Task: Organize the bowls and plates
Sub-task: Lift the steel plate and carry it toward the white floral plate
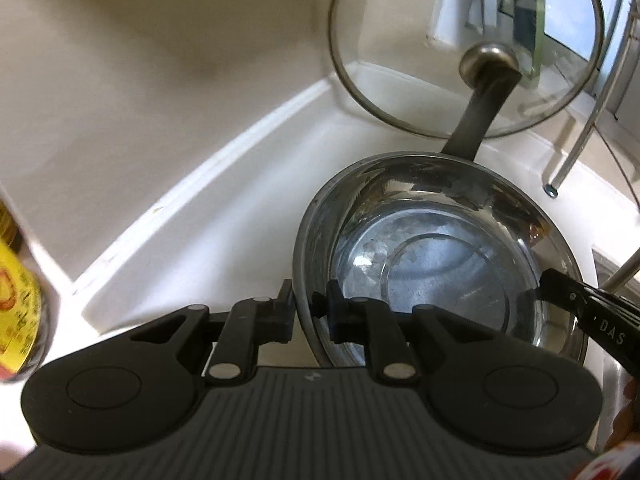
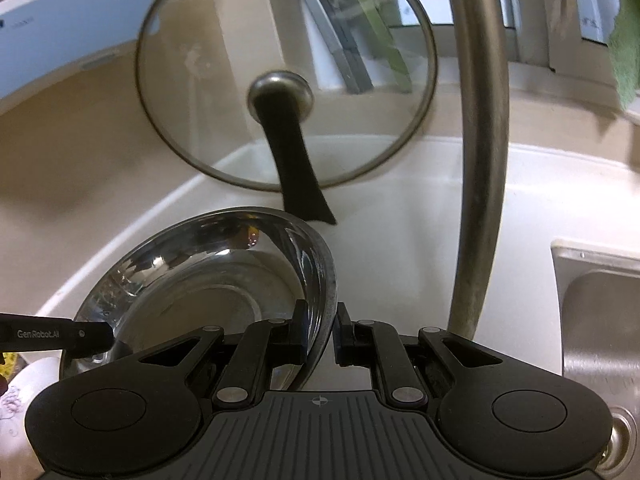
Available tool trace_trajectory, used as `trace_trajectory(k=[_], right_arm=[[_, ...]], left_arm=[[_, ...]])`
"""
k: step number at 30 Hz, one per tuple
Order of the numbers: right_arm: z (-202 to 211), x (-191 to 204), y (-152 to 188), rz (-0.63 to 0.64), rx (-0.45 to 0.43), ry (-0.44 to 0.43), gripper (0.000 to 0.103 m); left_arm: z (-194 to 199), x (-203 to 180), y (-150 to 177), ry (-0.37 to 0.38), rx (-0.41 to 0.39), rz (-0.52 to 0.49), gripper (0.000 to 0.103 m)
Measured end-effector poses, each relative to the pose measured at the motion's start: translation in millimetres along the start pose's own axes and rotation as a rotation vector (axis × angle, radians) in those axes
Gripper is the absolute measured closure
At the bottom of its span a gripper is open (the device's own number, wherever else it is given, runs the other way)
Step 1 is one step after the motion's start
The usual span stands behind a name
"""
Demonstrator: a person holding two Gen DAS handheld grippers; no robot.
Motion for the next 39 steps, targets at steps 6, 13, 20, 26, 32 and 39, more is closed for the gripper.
trace_trajectory(k=[6, 13, 20, 26, 32, 39], right_arm=[[7, 12, -4, 0.023, 0.004, -0.062, 0.091], [15, 32, 2, 0.059, 0.023, -0.152, 0.091], [17, 65, 15, 0.099, 0.056, -0.251, 0.091], [9, 97, 34, 0.138, 0.105, -0.329, 0.091], [2, 121, 50, 0.176, 0.147, -0.386, 0.091], [-6, 133, 58, 0.191, 0.174, -0.415, 0.091]], left_arm=[[22, 13, 8, -0.047, -0.012, 0.061, 0.089], [50, 30, 21, -0.115, -0.036, 0.134, 0.090], [75, 62, 44, -0.182, -0.041, 0.225, 0.090], [92, 99, 74, -0.243, -0.025, 0.292, 0.090], [100, 124, 100, -0.288, 0.000, 0.340, 0.090], [104, 138, 116, -0.316, 0.014, 0.364, 0.090]])
Point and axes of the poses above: each gripper's, at about its wrist camera, not at the fingertips, and z roughly against the way its jaws point, x to its left, y to its underside, the point moved 6 cm from there along -z, roughly the way its jaws point, and after that the axes turned 13 degrees about -y, right-handed, at the moved point
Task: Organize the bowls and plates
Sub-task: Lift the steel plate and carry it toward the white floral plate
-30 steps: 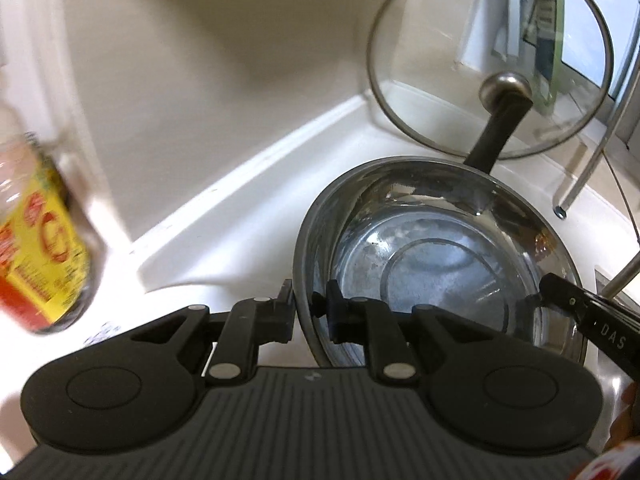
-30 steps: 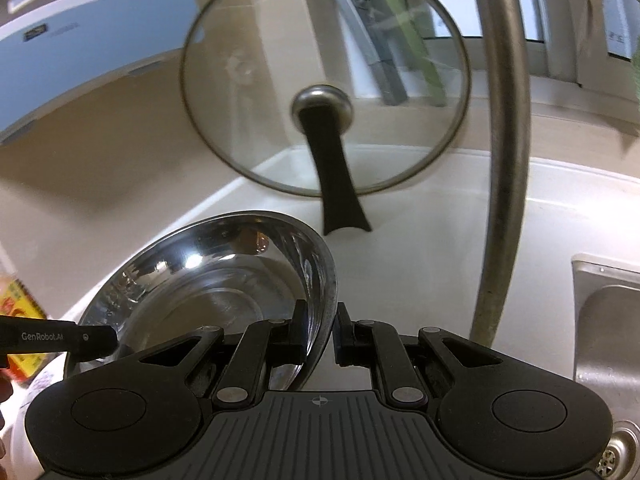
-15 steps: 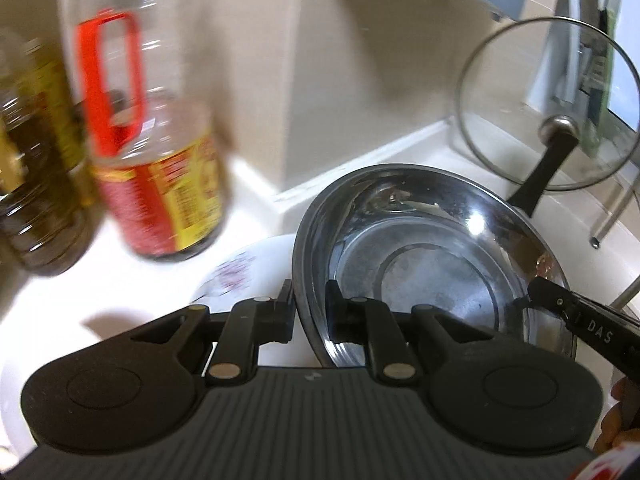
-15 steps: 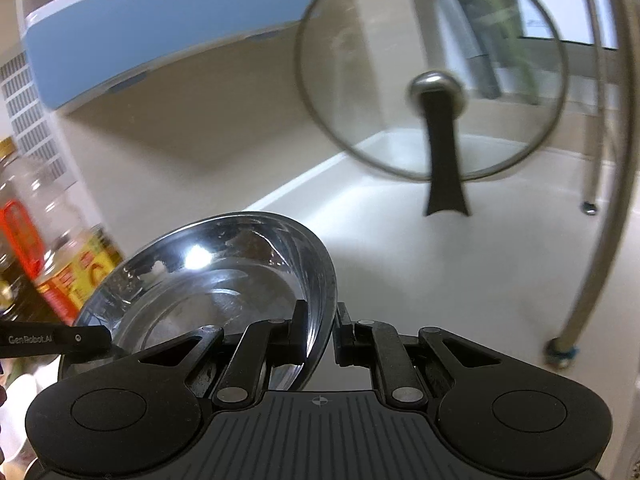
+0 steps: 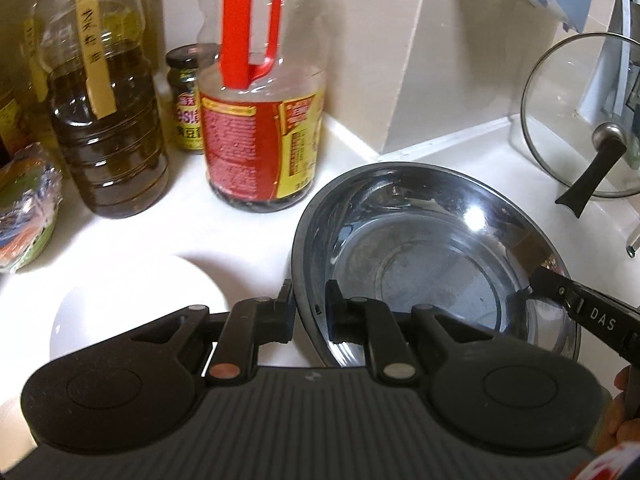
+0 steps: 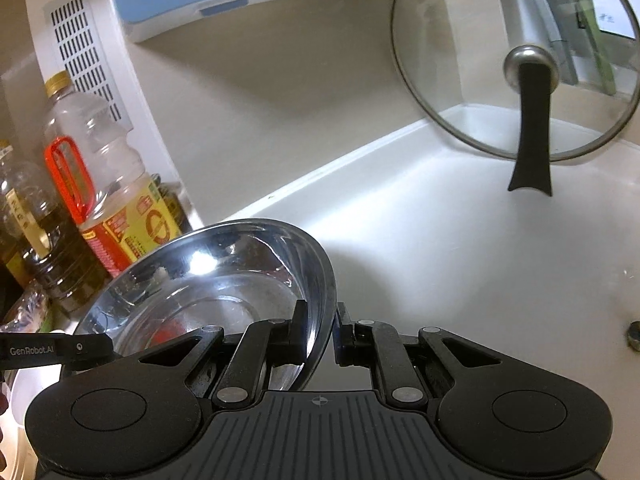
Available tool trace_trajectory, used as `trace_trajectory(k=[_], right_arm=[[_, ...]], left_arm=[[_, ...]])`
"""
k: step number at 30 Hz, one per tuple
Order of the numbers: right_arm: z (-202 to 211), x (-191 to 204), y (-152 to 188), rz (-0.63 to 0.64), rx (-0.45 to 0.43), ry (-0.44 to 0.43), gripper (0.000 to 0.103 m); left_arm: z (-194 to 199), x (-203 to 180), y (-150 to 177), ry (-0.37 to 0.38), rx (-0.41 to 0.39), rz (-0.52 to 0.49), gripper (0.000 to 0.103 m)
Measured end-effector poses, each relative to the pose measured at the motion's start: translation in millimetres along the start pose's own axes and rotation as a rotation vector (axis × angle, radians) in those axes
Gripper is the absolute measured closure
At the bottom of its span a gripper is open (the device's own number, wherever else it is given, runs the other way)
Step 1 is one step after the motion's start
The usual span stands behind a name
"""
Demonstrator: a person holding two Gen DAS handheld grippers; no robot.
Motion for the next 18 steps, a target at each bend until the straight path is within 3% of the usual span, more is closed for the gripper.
trace_trajectory(k=[18], right_arm=[[-18, 4, 9, 0.040, 0.038, 0.002, 0.091]], left_arm=[[-15, 5, 9, -0.027, 0.034, 0.005, 0.090]])
Point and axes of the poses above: each gripper's, at about its wrist camera, not at the fingertips, and z roughly against the way its jaws point, x to its left, y to its underside, the point moved 6 cm from there along -z, roughly the way its jaws point, and after that the axes turned 13 degrees about -y, right-handed, at the moved point
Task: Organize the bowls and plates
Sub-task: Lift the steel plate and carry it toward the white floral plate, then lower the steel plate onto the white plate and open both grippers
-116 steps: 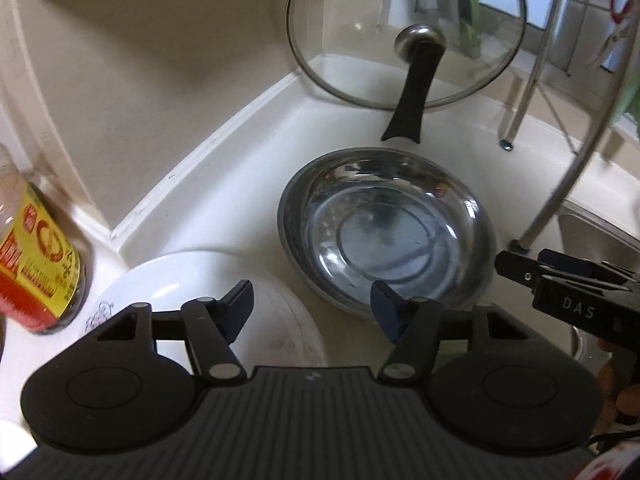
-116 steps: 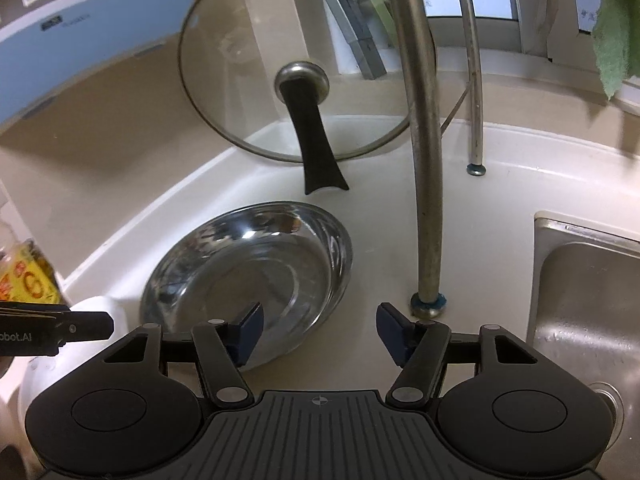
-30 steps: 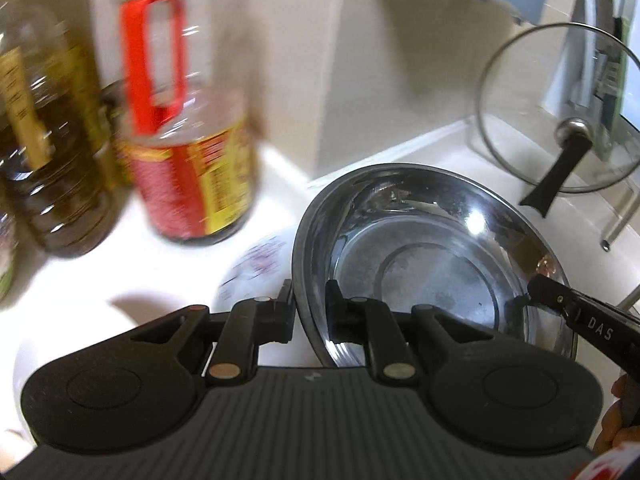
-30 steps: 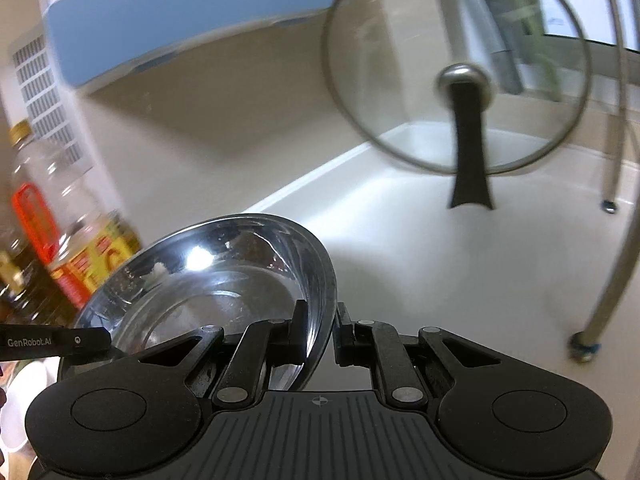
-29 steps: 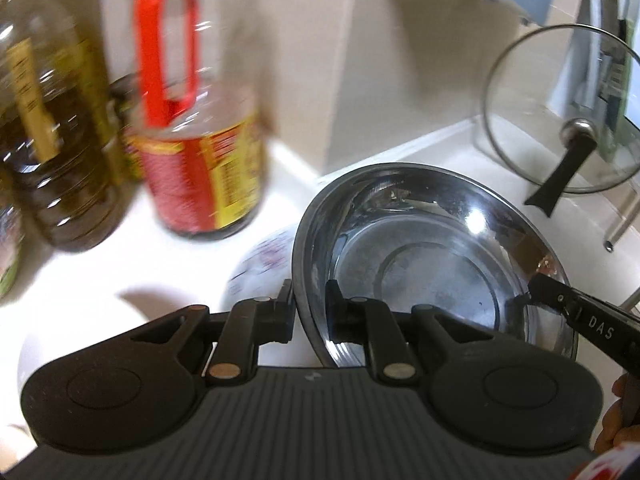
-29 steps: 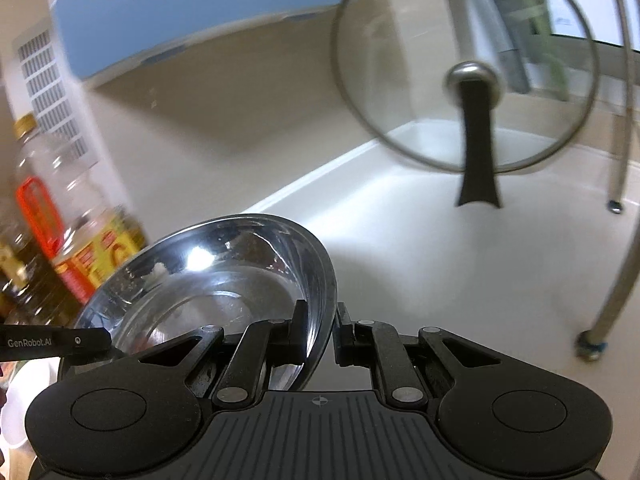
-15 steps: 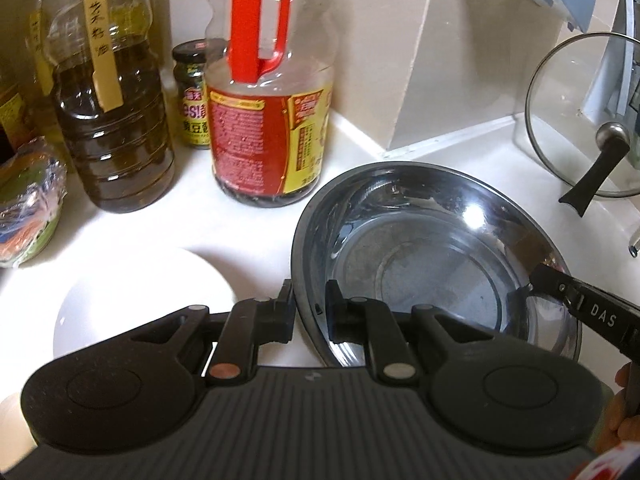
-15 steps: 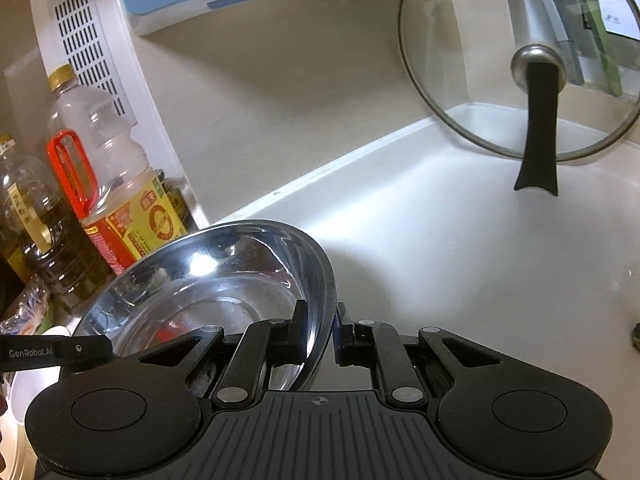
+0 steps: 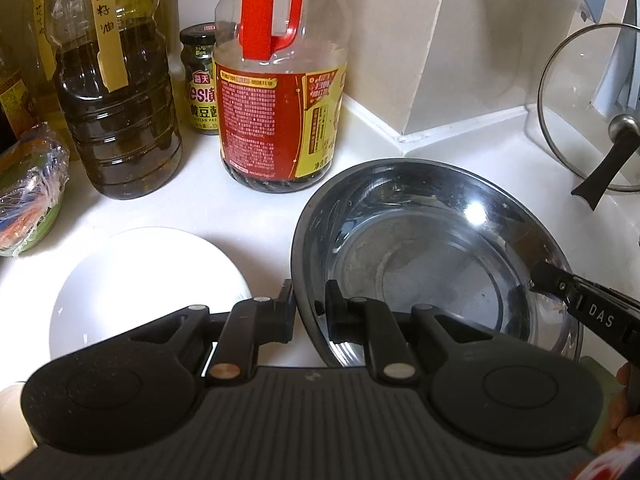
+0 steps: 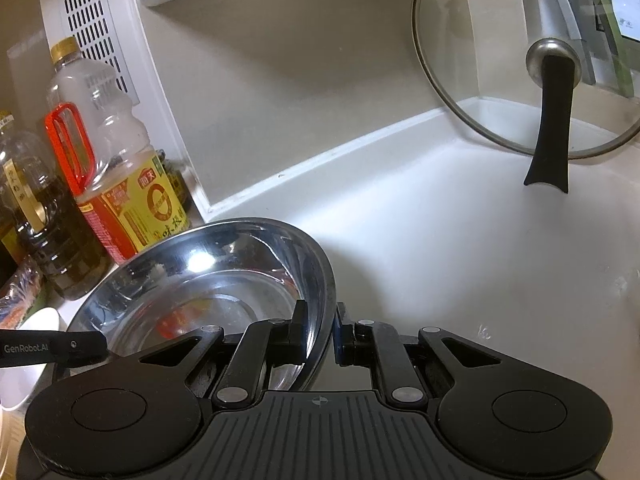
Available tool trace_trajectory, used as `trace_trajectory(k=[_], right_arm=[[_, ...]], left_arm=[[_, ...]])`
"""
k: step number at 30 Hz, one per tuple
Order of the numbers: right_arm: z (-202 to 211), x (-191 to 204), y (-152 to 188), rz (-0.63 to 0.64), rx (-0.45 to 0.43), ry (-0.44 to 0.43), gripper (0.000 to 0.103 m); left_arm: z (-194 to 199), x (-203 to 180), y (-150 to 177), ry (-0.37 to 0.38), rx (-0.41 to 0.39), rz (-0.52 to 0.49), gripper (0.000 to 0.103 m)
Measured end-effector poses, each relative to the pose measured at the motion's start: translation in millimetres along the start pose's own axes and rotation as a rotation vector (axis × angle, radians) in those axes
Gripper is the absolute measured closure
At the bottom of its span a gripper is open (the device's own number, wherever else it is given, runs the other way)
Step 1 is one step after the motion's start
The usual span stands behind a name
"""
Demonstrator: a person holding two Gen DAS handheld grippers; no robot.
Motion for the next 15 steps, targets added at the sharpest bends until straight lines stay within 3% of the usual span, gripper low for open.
trace_trajectory(k=[15], right_arm=[[-9.5, -2.6, 7.7, 0.006, -0.012, 0.028, 0.091]], left_arm=[[-4.6, -7.9, 0.1, -0.029, -0.015, -0.075, 0.090]])
Point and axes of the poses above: each gripper's, at about its wrist camera, not at the fingertips, and z roughly against the way its jaws point, x to its left, y to its underside, the point moved 6 cm from there along -z, roughly the way its jaws point, and after that the axes turned 13 degrees about -y, right-handed, at the moved point
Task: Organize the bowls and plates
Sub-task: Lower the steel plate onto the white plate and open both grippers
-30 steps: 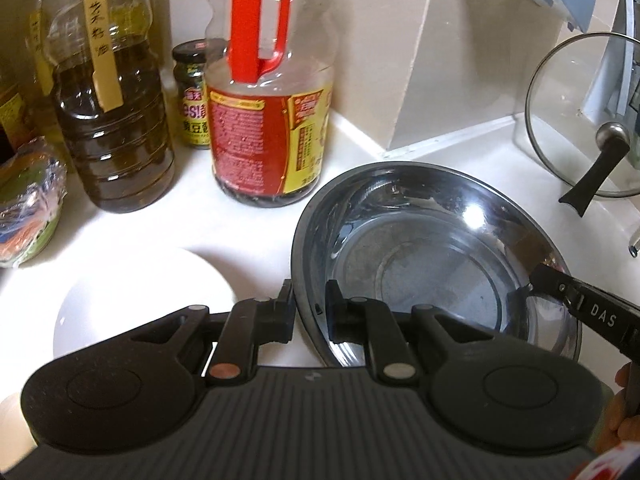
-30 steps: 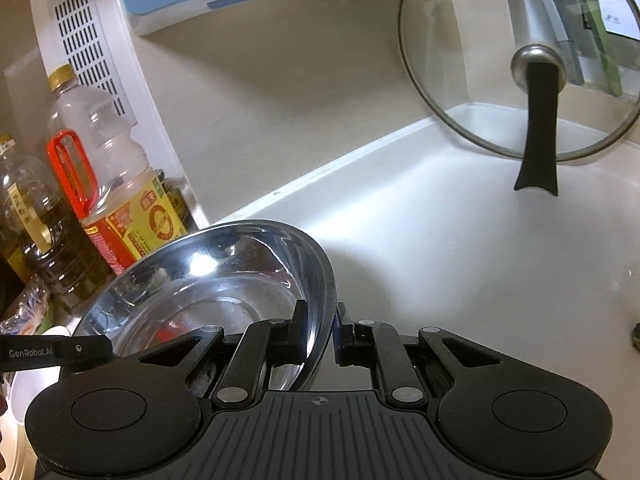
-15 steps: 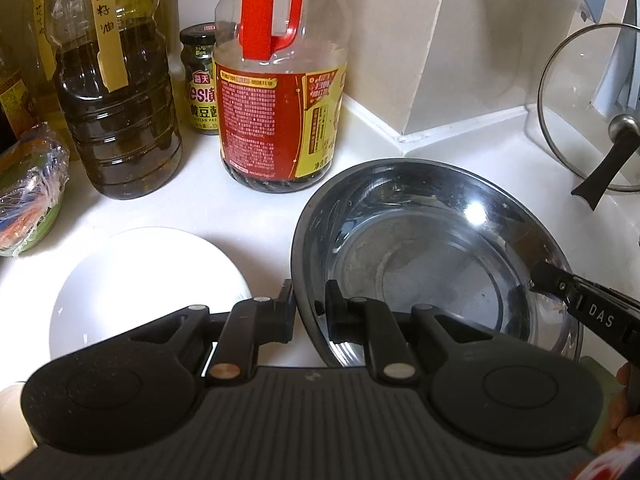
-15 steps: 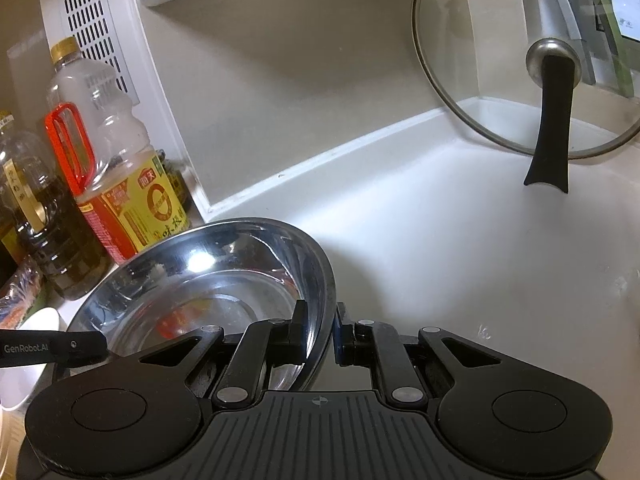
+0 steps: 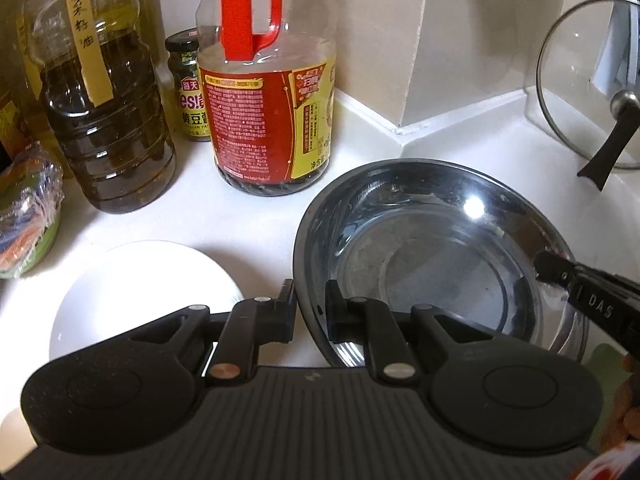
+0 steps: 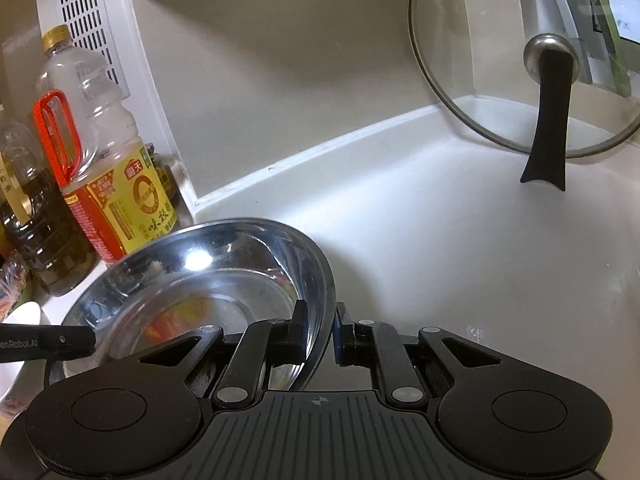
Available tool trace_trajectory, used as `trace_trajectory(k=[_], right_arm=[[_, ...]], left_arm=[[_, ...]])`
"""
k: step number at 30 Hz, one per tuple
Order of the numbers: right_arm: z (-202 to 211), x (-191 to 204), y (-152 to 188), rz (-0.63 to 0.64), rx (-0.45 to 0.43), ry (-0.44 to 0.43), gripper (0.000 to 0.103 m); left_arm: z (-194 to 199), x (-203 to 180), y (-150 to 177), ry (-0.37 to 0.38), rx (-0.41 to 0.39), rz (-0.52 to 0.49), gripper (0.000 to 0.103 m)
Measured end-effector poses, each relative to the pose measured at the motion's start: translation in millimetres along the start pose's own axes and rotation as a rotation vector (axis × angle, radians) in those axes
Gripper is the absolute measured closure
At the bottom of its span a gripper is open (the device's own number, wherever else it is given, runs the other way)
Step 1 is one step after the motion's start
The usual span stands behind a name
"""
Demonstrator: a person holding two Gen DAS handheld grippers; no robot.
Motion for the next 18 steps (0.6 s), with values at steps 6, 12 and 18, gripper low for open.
trace_trajectory(k=[6, 12, 18], right_arm=[[-3, -1, 1, -0.026, 0.008, -0.006, 0.091], [2, -3, -7, -0.062, -0.033, -0.021, 0.052], [18, -3, -13, -0.085, -0.039, -0.025, 0.051]], left_arm=[[0, 2, -5, -0.006, -0.007, -0.006, 0.089], [9, 5, -16, 0.005, -0.051, -0.015, 0.087], [25, 0, -20, 0.064, -0.069, -0.036, 0.084]])
Point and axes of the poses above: each gripper's, at about its wrist camera, not at the fingertips, and z roughly against the way its jaws point, x to its left, y to its underside, the point moved 6 cm from there along -z, roughly the way its jaws point, and after that the axes turned 13 degrees about -y, right-handed, at the moved point
